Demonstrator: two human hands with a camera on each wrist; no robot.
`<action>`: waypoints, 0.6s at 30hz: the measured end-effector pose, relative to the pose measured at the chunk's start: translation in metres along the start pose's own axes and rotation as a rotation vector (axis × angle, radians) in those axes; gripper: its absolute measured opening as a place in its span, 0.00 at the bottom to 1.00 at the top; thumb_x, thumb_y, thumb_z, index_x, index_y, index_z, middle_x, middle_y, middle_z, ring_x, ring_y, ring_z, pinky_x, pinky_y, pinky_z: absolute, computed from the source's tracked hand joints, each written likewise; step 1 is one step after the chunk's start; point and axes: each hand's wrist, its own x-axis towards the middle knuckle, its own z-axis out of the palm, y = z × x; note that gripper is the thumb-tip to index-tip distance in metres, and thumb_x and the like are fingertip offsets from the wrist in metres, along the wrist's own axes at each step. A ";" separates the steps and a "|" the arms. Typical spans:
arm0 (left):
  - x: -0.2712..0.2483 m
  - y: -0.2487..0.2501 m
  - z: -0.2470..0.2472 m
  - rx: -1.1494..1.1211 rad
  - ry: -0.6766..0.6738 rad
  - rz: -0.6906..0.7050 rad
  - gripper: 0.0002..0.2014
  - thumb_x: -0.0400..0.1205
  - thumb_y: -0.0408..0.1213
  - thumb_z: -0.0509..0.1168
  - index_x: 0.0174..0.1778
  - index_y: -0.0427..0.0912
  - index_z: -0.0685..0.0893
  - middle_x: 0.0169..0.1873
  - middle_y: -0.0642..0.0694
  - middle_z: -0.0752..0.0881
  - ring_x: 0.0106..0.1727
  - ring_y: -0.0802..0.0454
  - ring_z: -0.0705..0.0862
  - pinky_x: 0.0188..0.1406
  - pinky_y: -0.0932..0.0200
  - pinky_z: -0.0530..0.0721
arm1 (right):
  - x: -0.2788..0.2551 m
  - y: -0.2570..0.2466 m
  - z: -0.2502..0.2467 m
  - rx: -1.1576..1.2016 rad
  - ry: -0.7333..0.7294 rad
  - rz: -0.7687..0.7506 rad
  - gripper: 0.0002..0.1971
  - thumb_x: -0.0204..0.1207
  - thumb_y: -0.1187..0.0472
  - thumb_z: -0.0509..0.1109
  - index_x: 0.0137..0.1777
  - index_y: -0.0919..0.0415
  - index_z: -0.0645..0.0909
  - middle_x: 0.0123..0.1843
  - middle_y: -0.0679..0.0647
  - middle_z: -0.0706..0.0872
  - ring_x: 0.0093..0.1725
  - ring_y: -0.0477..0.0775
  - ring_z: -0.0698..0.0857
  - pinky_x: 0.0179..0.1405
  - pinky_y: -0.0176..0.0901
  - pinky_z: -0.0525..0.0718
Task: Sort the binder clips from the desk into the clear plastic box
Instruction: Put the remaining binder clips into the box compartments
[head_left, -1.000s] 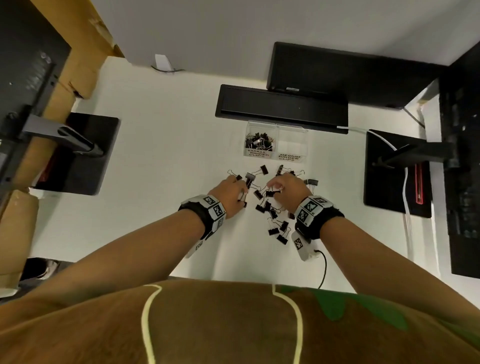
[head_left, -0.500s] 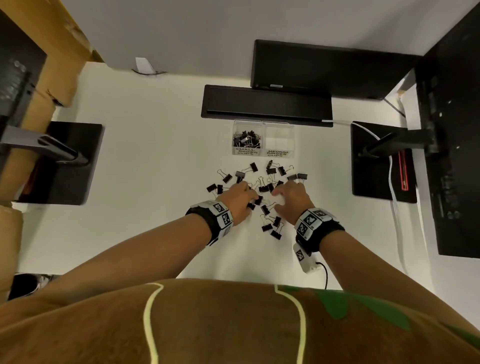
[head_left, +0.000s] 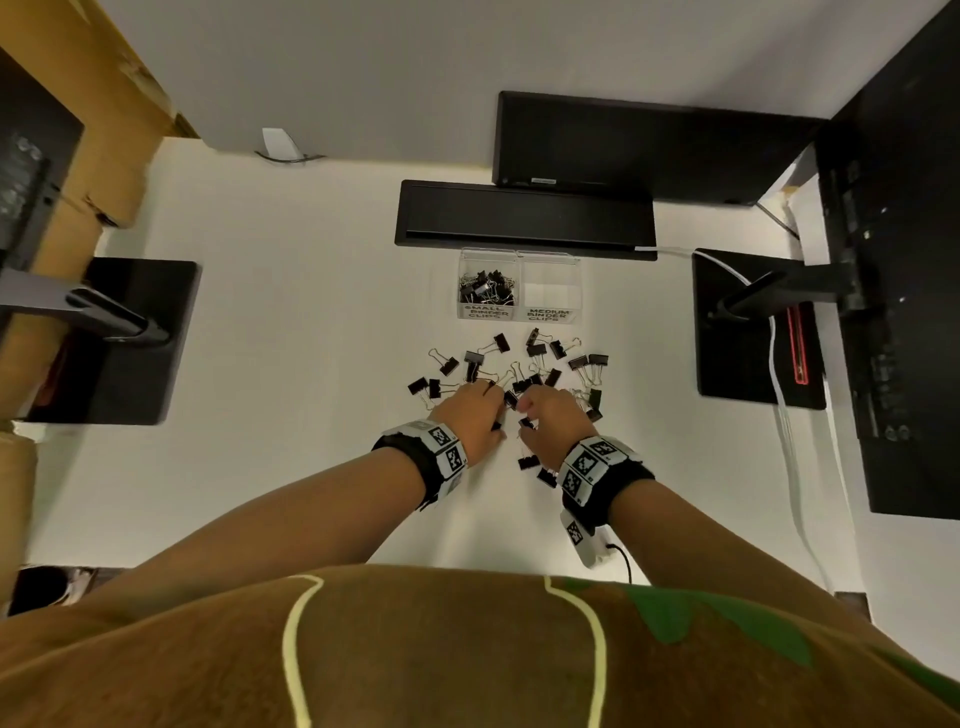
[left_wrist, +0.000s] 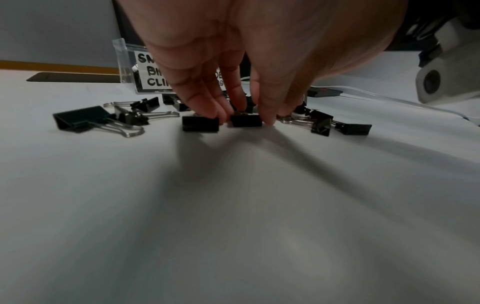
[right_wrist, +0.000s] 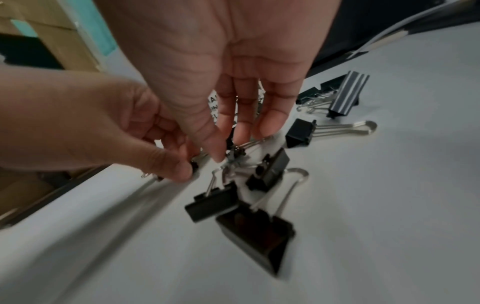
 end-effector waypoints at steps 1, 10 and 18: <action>0.000 0.000 0.000 -0.006 -0.002 0.003 0.13 0.79 0.40 0.66 0.57 0.39 0.76 0.58 0.41 0.78 0.59 0.43 0.77 0.55 0.48 0.81 | 0.000 0.000 -0.002 0.041 0.015 0.019 0.14 0.74 0.65 0.68 0.59 0.60 0.79 0.57 0.56 0.83 0.60 0.56 0.78 0.58 0.46 0.79; -0.004 -0.004 -0.011 -0.153 0.048 -0.053 0.14 0.78 0.39 0.64 0.58 0.41 0.74 0.57 0.45 0.75 0.43 0.51 0.75 0.40 0.57 0.75 | 0.022 0.009 -0.031 0.274 0.176 0.125 0.13 0.70 0.68 0.67 0.55 0.59 0.80 0.45 0.50 0.80 0.44 0.50 0.79 0.43 0.40 0.77; 0.008 0.000 -0.019 -0.126 0.140 -0.004 0.17 0.77 0.39 0.63 0.62 0.42 0.75 0.59 0.45 0.76 0.60 0.48 0.75 0.56 0.54 0.78 | 0.034 0.018 -0.014 -0.025 0.080 0.016 0.22 0.73 0.68 0.69 0.67 0.58 0.76 0.68 0.58 0.73 0.67 0.60 0.74 0.66 0.51 0.78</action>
